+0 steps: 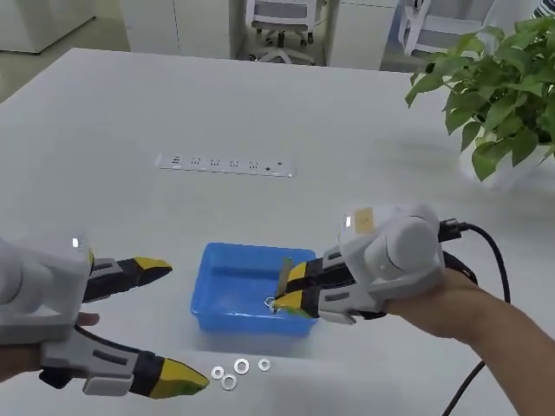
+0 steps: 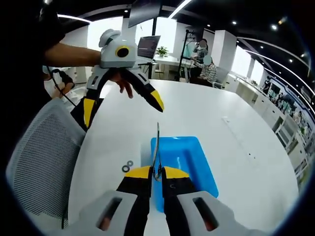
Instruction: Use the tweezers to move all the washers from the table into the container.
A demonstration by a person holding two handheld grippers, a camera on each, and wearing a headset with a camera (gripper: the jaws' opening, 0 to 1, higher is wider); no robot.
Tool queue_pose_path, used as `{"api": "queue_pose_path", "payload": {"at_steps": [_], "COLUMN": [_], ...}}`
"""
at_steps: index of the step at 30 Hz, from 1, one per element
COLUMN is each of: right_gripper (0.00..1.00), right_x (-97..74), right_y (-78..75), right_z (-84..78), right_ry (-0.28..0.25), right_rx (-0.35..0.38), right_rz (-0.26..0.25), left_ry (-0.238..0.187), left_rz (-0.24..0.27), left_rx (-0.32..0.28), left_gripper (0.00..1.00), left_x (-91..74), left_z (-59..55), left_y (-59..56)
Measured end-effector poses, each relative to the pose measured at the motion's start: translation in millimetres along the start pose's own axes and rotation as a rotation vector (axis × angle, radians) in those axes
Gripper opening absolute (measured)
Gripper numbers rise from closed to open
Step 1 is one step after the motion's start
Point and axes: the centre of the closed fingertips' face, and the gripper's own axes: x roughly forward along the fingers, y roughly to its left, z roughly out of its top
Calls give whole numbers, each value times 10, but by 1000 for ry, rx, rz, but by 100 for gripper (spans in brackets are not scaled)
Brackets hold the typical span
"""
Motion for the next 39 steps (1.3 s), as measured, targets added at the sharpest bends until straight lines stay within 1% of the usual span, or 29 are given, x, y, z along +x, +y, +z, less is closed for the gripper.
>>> {"api": "queue_pose_path", "payload": {"at_steps": [10,15,18,25,35,39], "right_gripper": [8,8,8,9,9,9], "right_x": [106,174,208,321,461,511], "right_y": [-100,-147,-194,-245,-285,-286], "right_z": [-16,-67,-75,-119,-202,-220], "right_ry": [9,18,11,20,18,13], "right_rx": [-23,-26,-22,-38,-24,-12], "right_rz": [11,15,15,31,50,58], "left_ry": [7,7,6,21,21,21], "left_rz": [8,8,8,3,3,2], "left_rx": [-11,-14,-15,-19,-22,-23], "left_gripper": [99,99,99,99,98,93], "left_x": [-57,-81,-86,-73,-63,-48], "left_z": [-21,-18,-12,-25,-17,0], "left_y": [-56,-78,-84,-73,-47,-21]}}
